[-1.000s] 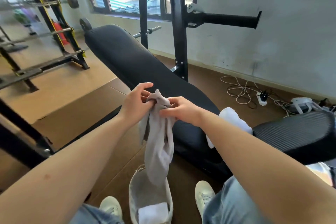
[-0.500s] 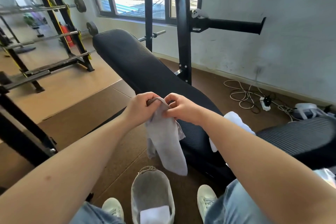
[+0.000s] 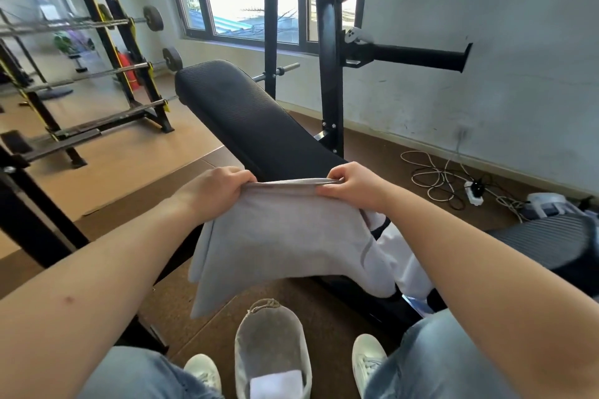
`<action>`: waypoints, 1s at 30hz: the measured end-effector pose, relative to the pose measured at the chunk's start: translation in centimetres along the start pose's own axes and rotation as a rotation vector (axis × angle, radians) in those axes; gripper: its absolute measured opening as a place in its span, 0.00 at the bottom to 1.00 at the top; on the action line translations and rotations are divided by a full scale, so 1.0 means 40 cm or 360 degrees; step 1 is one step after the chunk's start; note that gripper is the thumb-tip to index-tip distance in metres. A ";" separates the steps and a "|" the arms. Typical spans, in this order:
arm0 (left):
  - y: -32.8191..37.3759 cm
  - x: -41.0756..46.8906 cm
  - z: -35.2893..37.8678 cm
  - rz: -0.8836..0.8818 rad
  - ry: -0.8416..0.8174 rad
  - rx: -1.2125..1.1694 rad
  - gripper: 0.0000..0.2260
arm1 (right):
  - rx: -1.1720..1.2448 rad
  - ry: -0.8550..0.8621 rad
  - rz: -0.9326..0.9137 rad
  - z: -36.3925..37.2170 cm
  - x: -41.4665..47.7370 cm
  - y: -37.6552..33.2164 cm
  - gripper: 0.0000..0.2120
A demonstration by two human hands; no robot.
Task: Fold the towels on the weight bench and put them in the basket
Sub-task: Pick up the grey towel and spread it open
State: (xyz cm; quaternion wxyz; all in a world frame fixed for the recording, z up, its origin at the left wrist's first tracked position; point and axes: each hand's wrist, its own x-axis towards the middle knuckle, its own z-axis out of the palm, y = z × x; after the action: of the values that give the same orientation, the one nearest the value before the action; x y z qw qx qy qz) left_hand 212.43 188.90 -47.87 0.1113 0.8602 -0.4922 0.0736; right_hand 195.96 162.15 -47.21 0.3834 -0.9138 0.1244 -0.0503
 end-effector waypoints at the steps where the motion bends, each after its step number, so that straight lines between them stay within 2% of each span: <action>1: -0.007 -0.009 -0.001 -0.0041 -0.0014 0.0002 0.14 | -0.0064 0.0058 -0.0023 -0.009 -0.001 -0.008 0.09; 4: -0.010 -0.034 -0.014 -0.0230 -0.0025 -0.0004 0.14 | -0.0195 0.0220 -0.0048 -0.030 -0.002 -0.032 0.10; 11: -0.061 -0.097 -0.012 -0.0912 -0.0100 -0.0054 0.08 | -0.0206 0.0486 0.0098 -0.078 -0.001 -0.016 0.14; 18: -0.069 -0.125 0.003 -0.1197 -0.0119 -0.0173 0.10 | -0.0200 0.0588 0.0286 -0.091 -0.006 0.047 0.16; 22: -0.071 -0.119 0.022 -0.1463 0.0164 -0.0547 0.14 | -0.0305 0.0539 0.0398 -0.075 -0.016 0.068 0.12; 25: -0.073 -0.095 0.027 -0.1596 0.0467 -0.0806 0.13 | -0.0351 0.0469 0.0459 -0.067 -0.021 0.069 0.11; 30: -0.053 -0.075 -0.014 -0.1601 0.0906 -0.0741 0.11 | -0.0514 0.0444 0.0508 -0.059 -0.033 0.058 0.07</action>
State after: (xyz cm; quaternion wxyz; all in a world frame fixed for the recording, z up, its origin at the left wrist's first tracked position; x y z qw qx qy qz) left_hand 212.73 192.59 -48.29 0.4439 0.8865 0.0191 0.1293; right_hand 193.83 159.31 -47.22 0.2150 -0.9161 0.3250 -0.0942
